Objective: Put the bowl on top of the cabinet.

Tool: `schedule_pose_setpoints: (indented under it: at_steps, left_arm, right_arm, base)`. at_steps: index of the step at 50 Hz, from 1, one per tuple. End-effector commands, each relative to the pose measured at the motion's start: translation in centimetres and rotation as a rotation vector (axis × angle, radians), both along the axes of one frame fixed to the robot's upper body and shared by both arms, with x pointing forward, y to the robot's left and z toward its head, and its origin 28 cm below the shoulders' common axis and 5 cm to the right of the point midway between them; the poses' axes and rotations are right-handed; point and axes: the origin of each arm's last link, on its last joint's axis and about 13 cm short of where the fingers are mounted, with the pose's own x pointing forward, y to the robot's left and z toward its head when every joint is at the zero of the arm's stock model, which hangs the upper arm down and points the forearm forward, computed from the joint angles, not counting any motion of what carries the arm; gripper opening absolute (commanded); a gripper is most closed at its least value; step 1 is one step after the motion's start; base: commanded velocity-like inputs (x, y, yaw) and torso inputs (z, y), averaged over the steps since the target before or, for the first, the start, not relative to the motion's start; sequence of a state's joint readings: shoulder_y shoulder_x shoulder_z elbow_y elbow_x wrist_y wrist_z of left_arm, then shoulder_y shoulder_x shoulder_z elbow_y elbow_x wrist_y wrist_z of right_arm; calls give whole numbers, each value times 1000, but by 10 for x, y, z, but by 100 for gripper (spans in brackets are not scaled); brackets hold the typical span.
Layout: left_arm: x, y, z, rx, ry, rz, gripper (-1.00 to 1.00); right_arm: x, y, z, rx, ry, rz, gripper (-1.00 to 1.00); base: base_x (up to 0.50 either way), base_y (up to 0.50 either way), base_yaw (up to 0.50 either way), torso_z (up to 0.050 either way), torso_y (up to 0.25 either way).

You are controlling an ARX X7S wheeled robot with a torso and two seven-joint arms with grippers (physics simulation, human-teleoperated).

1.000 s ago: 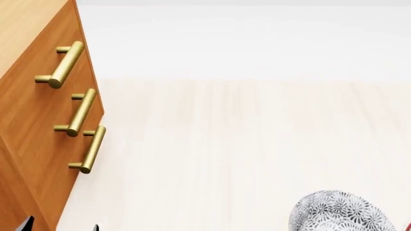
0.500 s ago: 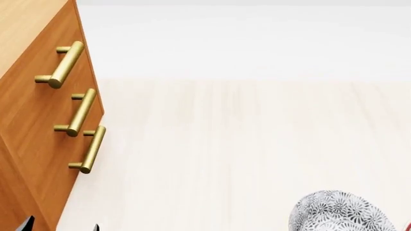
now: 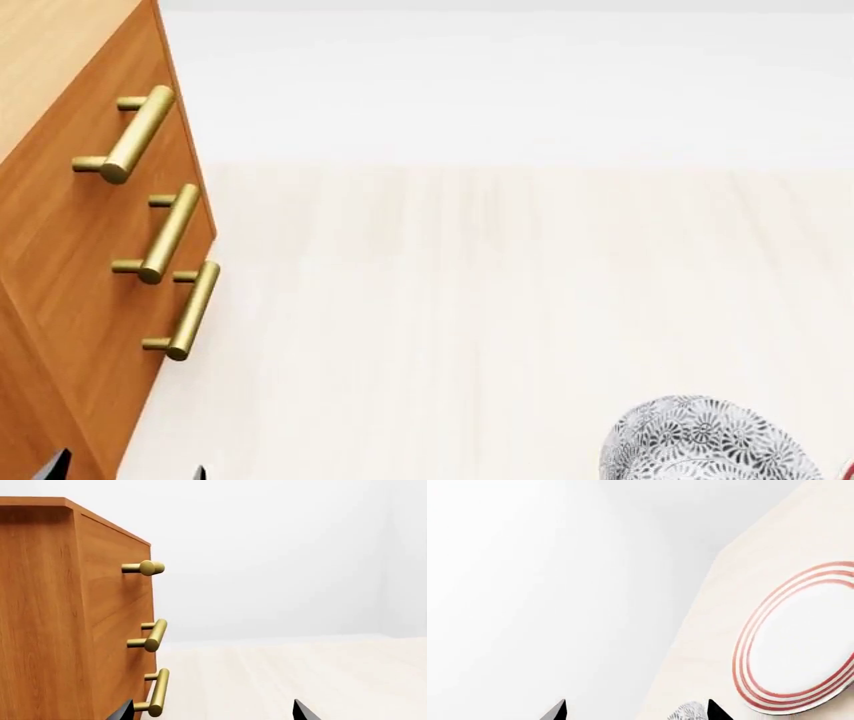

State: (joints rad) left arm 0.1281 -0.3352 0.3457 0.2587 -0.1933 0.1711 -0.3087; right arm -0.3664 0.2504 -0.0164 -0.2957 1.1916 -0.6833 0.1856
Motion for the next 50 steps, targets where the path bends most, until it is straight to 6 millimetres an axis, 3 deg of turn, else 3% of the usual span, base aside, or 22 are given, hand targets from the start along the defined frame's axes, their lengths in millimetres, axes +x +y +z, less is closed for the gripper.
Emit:
schedule_pose_setpoints:
  at_steps: [1, 50]
  left_arm:
    - [1, 0, 0, 0, 1, -1, 100]
    - [0, 0, 0, -4, 3, -2, 100]
  right_arm:
    - [5, -1, -3, 50, 36, 50, 100]
    - [20, -7, -12, 98, 191, 46, 100]
  base:
    - [0, 0, 0, 0, 0]
    - [0, 0, 0, 0, 0]
